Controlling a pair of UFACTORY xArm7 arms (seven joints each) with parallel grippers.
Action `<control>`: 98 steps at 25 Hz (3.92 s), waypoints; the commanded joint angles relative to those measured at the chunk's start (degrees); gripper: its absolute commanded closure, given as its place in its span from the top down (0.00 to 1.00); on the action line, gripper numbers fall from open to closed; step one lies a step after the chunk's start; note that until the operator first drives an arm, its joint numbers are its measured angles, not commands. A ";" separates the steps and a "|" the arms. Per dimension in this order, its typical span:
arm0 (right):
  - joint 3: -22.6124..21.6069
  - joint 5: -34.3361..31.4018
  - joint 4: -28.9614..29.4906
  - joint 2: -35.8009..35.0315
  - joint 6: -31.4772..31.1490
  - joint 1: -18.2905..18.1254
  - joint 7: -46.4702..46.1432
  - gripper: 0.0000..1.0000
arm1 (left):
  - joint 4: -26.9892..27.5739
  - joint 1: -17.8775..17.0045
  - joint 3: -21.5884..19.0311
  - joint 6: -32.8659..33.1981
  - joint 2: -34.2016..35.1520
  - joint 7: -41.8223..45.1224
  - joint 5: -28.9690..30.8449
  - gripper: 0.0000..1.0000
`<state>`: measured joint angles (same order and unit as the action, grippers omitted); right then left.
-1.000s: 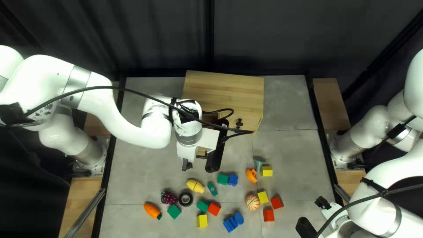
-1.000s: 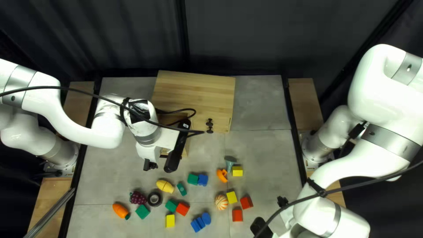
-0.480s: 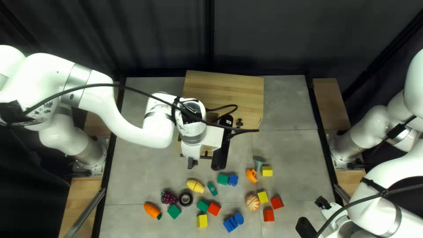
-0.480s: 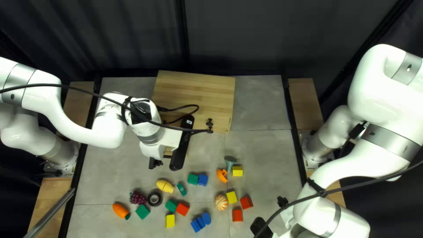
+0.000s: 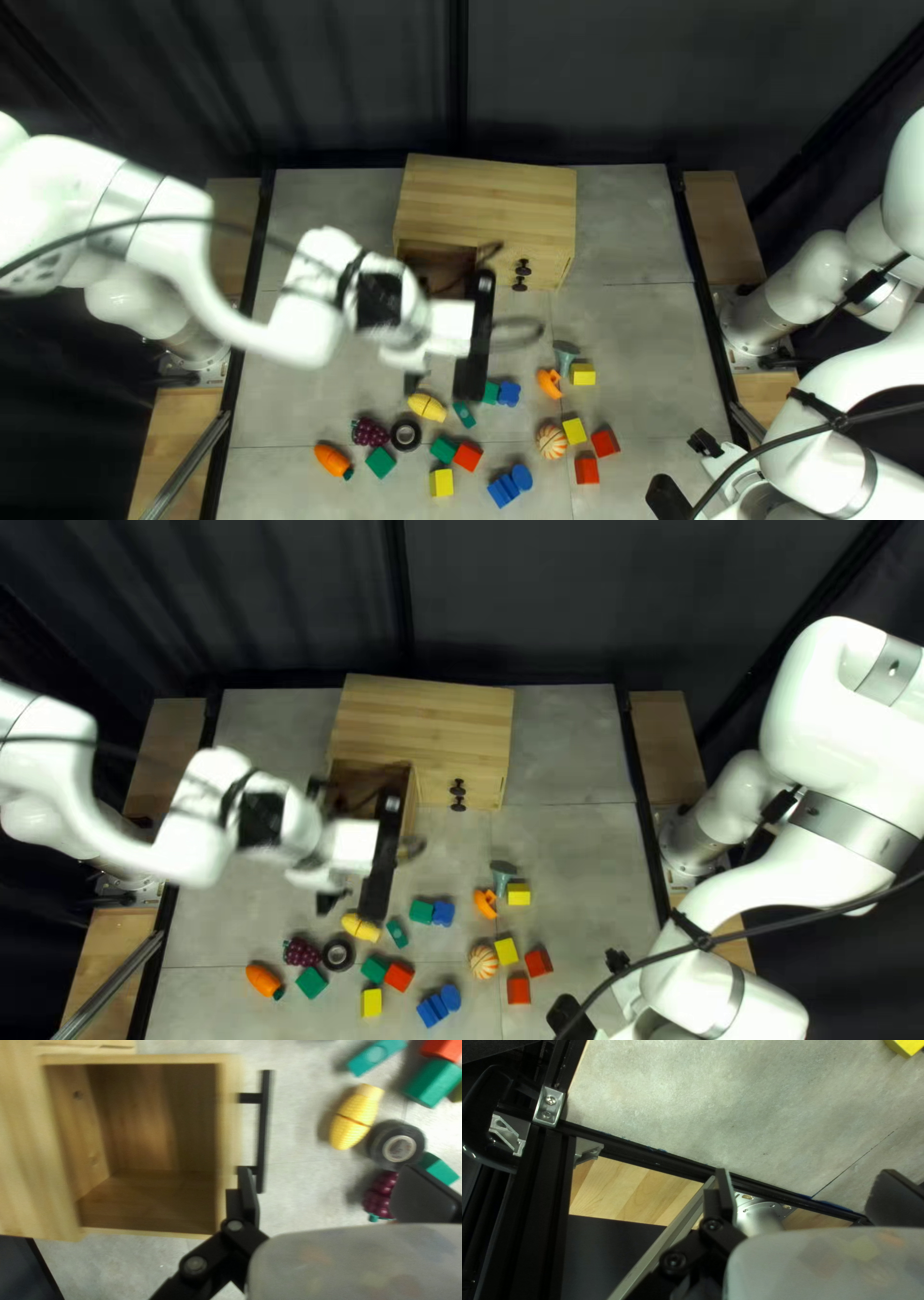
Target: Open drawers and place objects into drawer and close
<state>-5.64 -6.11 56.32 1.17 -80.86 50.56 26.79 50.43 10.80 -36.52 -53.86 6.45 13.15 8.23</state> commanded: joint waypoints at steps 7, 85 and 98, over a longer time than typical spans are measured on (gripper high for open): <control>0.00 0.00 0.00 0.00 0.00 0.00 0.00 1.00 | -7.89 -3.80 -3.38 3.39 1.07 4.79 -5.47 1.00; 0.00 0.00 0.00 0.00 0.00 0.00 0.00 1.00 | 4.80 9.45 11.66 -7.51 0.70 -1.55 13.33 0.00; 0.00 0.00 0.00 0.00 0.00 0.00 0.00 1.00 | -6.95 5.28 9.25 -2.48 9.96 5.17 10.34 1.00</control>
<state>-5.64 -6.11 56.32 1.17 -80.86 50.57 26.79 44.49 18.52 -25.98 -54.51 14.01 18.57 21.59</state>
